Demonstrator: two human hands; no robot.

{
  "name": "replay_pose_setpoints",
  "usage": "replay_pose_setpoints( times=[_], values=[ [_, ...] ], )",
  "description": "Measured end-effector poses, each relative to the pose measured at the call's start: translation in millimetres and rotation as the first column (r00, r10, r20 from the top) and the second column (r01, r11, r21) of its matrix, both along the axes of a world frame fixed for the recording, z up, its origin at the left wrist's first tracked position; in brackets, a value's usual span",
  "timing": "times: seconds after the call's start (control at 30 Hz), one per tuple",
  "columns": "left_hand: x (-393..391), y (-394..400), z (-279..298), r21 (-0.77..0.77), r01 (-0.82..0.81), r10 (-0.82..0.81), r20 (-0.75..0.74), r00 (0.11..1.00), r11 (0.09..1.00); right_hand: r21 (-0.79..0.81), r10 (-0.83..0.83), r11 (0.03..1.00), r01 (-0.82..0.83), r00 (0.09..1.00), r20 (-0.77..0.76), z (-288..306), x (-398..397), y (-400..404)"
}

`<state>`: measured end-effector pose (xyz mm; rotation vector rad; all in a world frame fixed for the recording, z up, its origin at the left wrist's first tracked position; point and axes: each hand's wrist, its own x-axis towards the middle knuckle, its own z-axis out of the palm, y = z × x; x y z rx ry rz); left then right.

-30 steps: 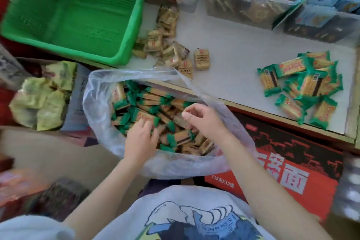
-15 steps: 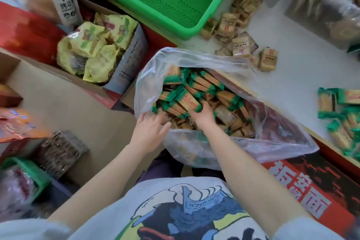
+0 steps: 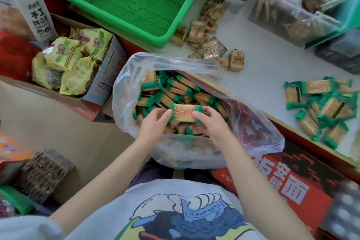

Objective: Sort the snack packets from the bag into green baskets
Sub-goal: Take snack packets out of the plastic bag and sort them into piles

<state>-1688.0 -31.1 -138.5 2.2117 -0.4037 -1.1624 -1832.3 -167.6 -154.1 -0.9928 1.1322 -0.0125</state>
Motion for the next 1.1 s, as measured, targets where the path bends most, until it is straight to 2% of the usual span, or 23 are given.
replay_pose_setpoints(
  times=[0.07, 0.17, 0.27, 0.37, 0.4, 0.47, 0.57, 0.6, 0.63, 0.7, 0.73, 0.8, 0.87, 0.97, 1.03, 1.1],
  values=[
    [-16.2, -32.0, 18.4, -0.03, -0.038, 0.032, -0.185, 0.982, 0.999, -0.008, -0.055, 0.998, 0.056, 0.996, 0.077, 17.2, -25.1, -13.4],
    [-48.0, -76.7, 39.1, -0.105, 0.079, -0.114, -0.384, 0.916, 0.991, -0.003, -0.196, 0.98, 0.198, 0.973, 0.119, 39.7, -64.7, -37.3],
    [-92.6, -121.6, 52.7, -0.174, 0.289, -0.337, -0.438, 0.833, 0.941, -0.022, -0.365, 0.929, 0.369, 0.924, 0.111, 56.6, -113.8, -64.9],
    [-147.0, -165.4, 61.1, -0.193, 0.536, -0.56, -0.444, 0.699, 0.822, -0.08, -0.44, 0.891, 0.447, 0.893, 0.096, 68.6, -176.3, -88.4],
    [-165.2, -178.6, 61.0, -0.185, 0.603, -0.616, -0.425, 0.663, 0.776, -0.095, -0.457, 0.881, 0.464, 0.885, 0.09, 70.7, -198.1, -94.7],
    [-204.8, -206.0, 56.5, -0.186, 0.622, -0.642, -0.362, 0.676, 0.761, -0.103, -0.483, 0.867, 0.488, 0.872, 0.076, 70.2, -243.5, -106.7],
    [-258.9, -241.1, 39.3, -0.237, 0.392, -0.447, -0.263, 0.855, 0.889, -0.101, -0.585, 0.805, 0.584, 0.811, 0.026, 60.4, -307.7, -128.3],
    [-271.0, -249.7, 29.5, -0.232, 0.377, -0.417, -0.155, 0.896, 0.897, -0.094, -0.645, 0.761, 0.642, 0.764, 0.008, 54.7, -325.9, -135.9],
    [-279.0, -256.2, 17.3, -0.184, 0.451, -0.459, 0.0, 0.889, 0.873, -0.078, -0.713, 0.699, 0.711, 0.701, 0.0, 48.2, -341.8, -143.8],
    [-289.5, -262.7, -7.4, -0.016, 0.649, -0.627, 0.239, 0.741, 0.761, -0.04, -0.821, 0.571, 0.82, 0.571, 0.001, 33.2, -367.6, -161.4],
    [-293.0, -263.2, -17.7, 0.067, 0.716, -0.702, 0.281, 0.655, 0.695, -0.031, -0.842, 0.54, 0.841, 0.54, 0.013, 25.8, -375.4, -170.0],
    [-298.1, -259.8, -33.8, 0.205, 0.783, -0.798, 0.31, 0.517, 0.587, -0.02, -0.837, 0.546, 0.837, 0.546, 0.033, 12.1, -381.9, -186.4],
    [-300.6, -255.6, -42.3, 0.293, 0.806, -0.836, 0.382, 0.395, 0.515, -0.033, -0.782, 0.623, 0.782, 0.623, -0.017, -1.4, -380.1, -199.2],
    [-302.2, -254.3, -43.1, 0.317, 0.81, -0.832, 0.443, 0.334, 0.494, -0.077, -0.678, 0.735, 0.674, 0.724, -0.128, -15.1, -374.3, -204.9],
    [-303.7, -254.8, -42.4, 0.344, 0.814, -0.844, 0.448, 0.296, 0.468, -0.12, -0.654, 0.757, 0.643, 0.74, -0.156, -17.5, -372.6, -200.6],
    [-303.1, -254.7, -43.3, 0.367, 0.819, -0.86, 0.434, 0.268, 0.441, -0.177, -0.673, 0.739, 0.65, 0.72, -0.167, -12.4, -371.5, -189.7]
  ],
)
